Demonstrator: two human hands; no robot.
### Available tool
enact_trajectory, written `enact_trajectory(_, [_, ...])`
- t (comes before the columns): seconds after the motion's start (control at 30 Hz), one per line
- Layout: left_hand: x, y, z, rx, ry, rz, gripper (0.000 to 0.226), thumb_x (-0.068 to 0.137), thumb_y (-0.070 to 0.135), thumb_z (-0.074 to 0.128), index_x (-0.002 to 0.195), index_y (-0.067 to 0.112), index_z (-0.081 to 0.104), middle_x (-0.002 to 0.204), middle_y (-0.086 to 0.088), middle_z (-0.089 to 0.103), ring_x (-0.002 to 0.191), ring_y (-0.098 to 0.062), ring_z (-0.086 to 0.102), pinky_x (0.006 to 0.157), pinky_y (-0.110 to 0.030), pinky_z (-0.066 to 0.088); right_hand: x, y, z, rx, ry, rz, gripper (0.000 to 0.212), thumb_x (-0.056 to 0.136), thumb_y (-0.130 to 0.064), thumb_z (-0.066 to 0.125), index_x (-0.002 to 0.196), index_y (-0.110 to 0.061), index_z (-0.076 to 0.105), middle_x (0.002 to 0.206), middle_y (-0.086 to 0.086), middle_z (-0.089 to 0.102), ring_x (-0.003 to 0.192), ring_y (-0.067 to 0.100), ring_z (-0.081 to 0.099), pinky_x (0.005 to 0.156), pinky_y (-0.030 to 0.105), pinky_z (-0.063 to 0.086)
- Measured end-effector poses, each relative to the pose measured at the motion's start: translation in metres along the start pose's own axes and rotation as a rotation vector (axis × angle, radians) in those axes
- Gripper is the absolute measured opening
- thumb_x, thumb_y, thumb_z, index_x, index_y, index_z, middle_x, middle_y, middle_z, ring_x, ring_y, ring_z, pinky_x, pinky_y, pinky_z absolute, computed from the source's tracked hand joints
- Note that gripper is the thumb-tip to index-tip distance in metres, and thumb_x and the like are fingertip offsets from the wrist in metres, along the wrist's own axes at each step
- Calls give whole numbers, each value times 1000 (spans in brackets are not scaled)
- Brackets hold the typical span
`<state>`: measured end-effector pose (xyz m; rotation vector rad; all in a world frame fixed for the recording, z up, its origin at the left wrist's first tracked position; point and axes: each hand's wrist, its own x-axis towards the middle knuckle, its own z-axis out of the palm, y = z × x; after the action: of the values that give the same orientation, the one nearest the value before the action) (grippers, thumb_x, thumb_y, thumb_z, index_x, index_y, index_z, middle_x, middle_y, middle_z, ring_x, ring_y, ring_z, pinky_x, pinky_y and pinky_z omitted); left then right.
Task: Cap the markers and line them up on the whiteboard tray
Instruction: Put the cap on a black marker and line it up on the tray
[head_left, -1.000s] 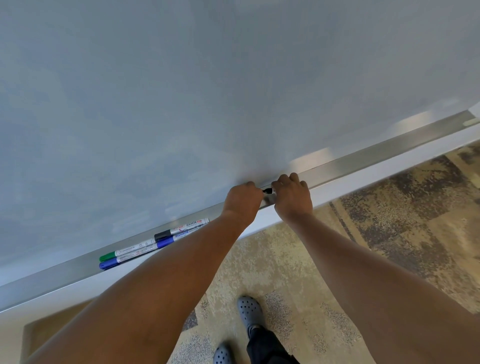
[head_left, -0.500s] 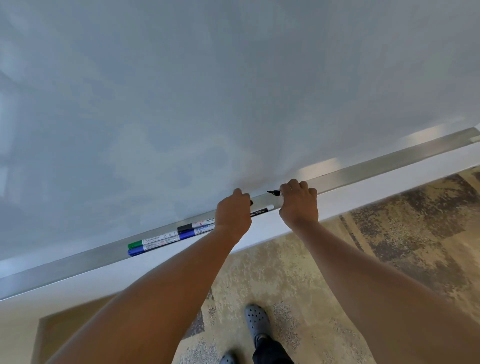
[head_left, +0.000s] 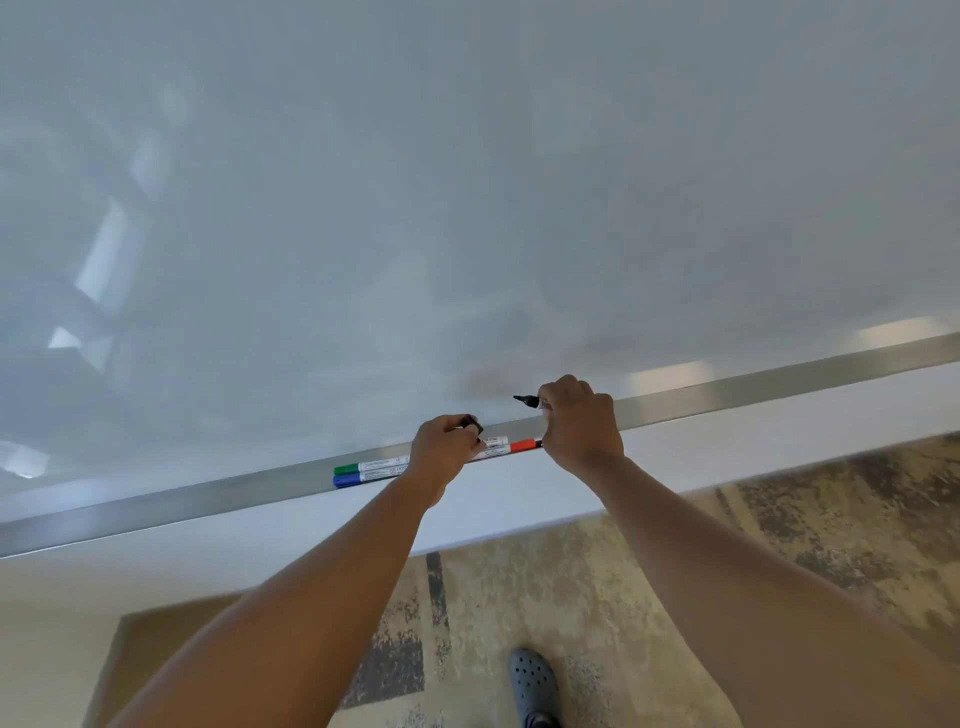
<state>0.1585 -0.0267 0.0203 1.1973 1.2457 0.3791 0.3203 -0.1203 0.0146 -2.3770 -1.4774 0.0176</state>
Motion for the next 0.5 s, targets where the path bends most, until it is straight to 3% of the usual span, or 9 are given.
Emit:
enact_trajectory(0.1, [-8,7,-19,-145,12,-23,13,91,5,62,87,14,71,95,-9,70,88,-21,70,86,-28,57,2,-19,-7,34,41,-41,24,75,1,55,93,-15,60,93,4,59,83,29,53,68,33,28])
enact_trajectory(0.33, [-35,38,-54,-225,25,85,11,93,10,61,97,15,70,95,-2,71,84,-13,70,80,-19,56,12,-63,-30,32,165,-147,23,76,-2,59,92,-18,62,87,3,61,75,29,53,63,33,34])
enact_trajectory(0.5, [-44,57,-72,-275,33,155,16,96,16,60,107,10,70,104,-9,72,91,-18,71,83,-23,56,23,-87,-52,48,229,-204,23,78,-2,57,91,-21,62,88,1,60,72,25,54,65,34,39])
